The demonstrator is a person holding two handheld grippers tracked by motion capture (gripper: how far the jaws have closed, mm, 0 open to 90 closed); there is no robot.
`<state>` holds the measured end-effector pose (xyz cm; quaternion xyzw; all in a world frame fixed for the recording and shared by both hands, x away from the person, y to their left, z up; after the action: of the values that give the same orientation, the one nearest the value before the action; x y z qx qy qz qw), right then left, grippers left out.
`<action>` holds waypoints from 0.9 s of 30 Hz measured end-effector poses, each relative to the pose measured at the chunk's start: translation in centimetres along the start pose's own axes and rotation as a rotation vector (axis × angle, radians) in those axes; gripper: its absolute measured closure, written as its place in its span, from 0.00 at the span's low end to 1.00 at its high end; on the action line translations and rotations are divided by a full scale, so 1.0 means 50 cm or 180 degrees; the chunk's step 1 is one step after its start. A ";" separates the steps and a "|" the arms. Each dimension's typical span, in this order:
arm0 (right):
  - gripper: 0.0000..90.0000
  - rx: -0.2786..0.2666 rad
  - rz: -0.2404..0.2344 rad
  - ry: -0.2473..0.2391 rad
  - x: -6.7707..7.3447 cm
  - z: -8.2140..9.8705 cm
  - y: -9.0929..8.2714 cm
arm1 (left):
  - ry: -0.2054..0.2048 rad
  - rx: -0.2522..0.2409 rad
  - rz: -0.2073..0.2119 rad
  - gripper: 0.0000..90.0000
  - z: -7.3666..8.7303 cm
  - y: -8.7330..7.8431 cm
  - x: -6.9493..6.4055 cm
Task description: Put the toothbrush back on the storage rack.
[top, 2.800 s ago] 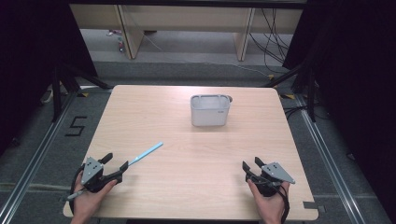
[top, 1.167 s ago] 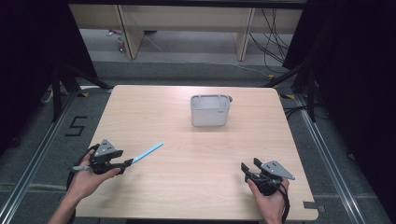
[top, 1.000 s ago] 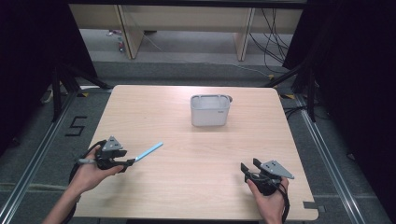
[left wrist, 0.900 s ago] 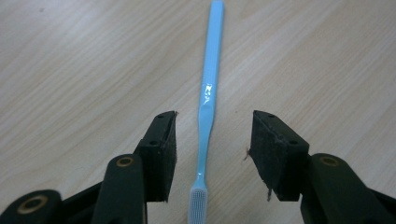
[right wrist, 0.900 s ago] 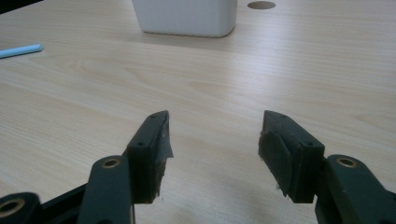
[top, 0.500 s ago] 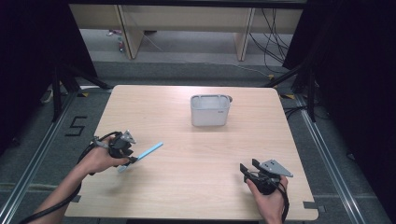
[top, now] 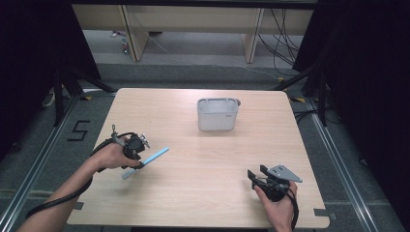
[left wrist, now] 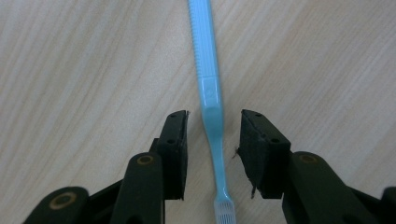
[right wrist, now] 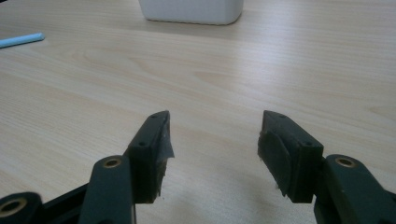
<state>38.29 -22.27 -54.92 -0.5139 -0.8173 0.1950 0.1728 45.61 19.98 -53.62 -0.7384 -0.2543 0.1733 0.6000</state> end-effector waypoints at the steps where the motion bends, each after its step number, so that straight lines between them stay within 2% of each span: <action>1: 0.49 -0.0007 -0.0001 -0.0001 0.000 0.000 0.000 | 0.0002 0.0021 -0.0008 0.68 -0.002 0.002 0.002; 10: 0.49 -0.0041 0.0028 -0.0100 -0.007 -0.002 -0.001 | 0.0060 0.0140 0.0024 0.70 -0.019 0.009 0.009; 13: 0.49 -0.0056 -0.0001 -0.0010 -0.001 -0.002 0.002 | 0.0106 0.0195 0.0037 0.71 -0.023 0.010 0.007; 15: 0.49 0.0010 0.0020 -0.0029 -0.002 0.000 -0.002 | 0.0132 0.0202 0.0049 0.71 -0.027 0.010 0.004; 17: 0.49 -0.0002 0.0002 -0.0074 -0.004 0.000 -0.001 | 0.0158 0.0248 0.0060 0.71 -0.029 0.009 0.003; 18: 0.49 -0.0053 -0.0036 -0.0054 -0.002 -0.002 0.002 | 0.0163 0.0259 0.0054 0.71 -0.030 0.010 0.005; 21: 0.50 0.0010 -0.0010 -0.0081 -0.002 0.000 -0.001 | 0.0151 0.0309 0.0039 0.71 -0.031 0.012 0.010; 22: 0.50 0.0027 0.0003 -0.0036 0.001 0.001 -0.002 | 0.0161 0.0315 0.0037 0.72 -0.032 0.014 0.011; 23: 0.50 -0.0012 0.0013 -0.0141 -0.004 -0.001 -0.001 | 0.0168 0.0341 0.0043 0.72 -0.032 0.014 0.012; 27: 0.50 0.0003 0.0012 -0.0139 -0.003 -0.001 0.000 | 0.0180 0.0342 0.0053 0.72 -0.037 0.017 0.012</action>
<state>38.37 -22.43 -54.88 -0.5110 -0.8198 0.2069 0.1547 47.27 18.74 -54.02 -0.7118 -0.2213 0.1708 0.6443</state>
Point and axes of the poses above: each handheld gripper's, and its own axes: y roughly forward along the jaws, z roughly out of its underside, x roughly to its left, the point moved 7 cm from there along y, roughly forward along the jaws, and after that the axes turned 3 degrees about -y, right-handed, at the moved point
